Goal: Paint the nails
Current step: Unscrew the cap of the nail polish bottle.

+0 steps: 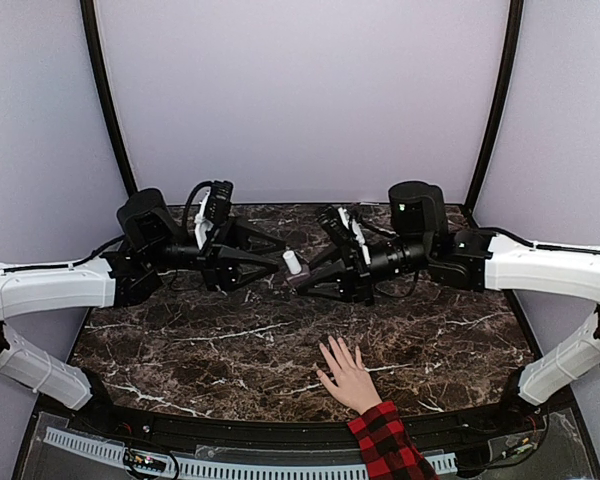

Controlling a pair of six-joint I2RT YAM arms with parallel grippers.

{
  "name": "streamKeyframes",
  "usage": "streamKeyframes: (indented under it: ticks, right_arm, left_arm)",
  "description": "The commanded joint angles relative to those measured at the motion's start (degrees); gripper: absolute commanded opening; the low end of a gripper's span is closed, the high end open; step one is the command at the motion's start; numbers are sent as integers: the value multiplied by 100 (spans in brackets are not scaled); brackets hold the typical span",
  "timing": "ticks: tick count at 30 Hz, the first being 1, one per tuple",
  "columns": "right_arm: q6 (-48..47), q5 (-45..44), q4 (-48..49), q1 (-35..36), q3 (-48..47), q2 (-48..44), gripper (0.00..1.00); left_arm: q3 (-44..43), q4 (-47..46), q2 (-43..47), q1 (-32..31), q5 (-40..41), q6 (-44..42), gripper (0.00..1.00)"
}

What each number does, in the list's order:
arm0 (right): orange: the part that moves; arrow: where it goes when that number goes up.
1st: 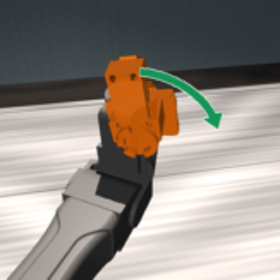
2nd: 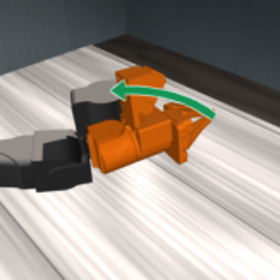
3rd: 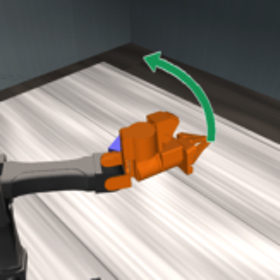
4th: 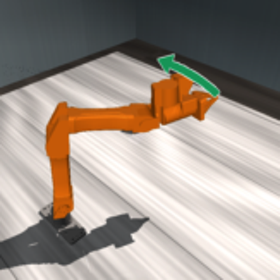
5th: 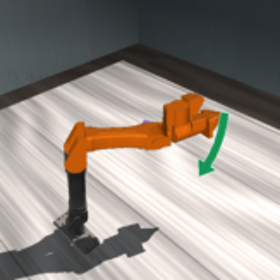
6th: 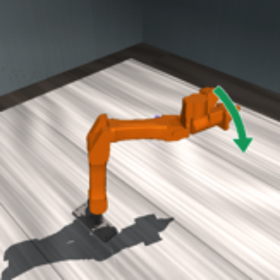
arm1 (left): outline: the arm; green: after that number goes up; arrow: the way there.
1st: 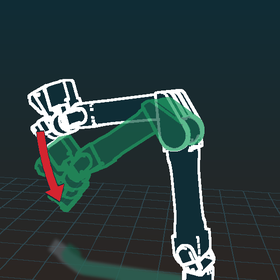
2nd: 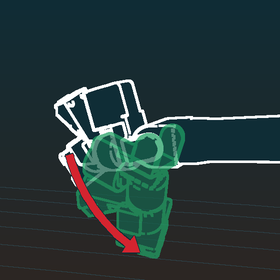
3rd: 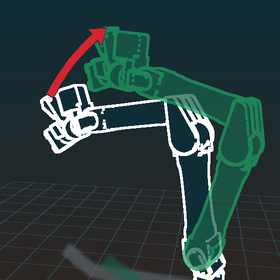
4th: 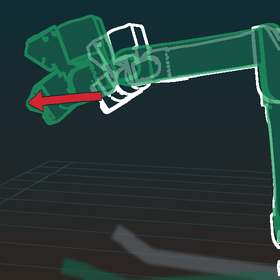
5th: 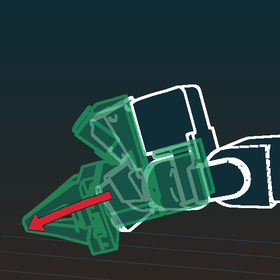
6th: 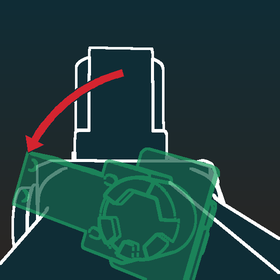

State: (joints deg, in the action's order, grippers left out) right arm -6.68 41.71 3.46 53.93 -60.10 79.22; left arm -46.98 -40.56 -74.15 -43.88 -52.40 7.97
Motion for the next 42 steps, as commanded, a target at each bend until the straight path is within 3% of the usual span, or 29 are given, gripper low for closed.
streamKeyframes:
  ticks: [1,8,18,27,42]
  right_arm:
    - [-18,593,37,-23,-252,108,1]
    - [15,771,13,-23,-322,220,1]
    - [35,942,30,-24,-296,267,1]
    - [75,952,49,-23,-286,268,1]
    - [346,-1348,405,-30,-35,-53,1]
  left_arm:
    - [-62,-507,-167,-150,-491,-31,46]
    - [-208,-861,-456,-371,-589,34,35]
    - [-166,-1347,-591,-446,-662,212,34]
    - [-201,-1188,-614,-445,-668,238,3]
    - [-320,-12,-475,-444,1155,-135,0]
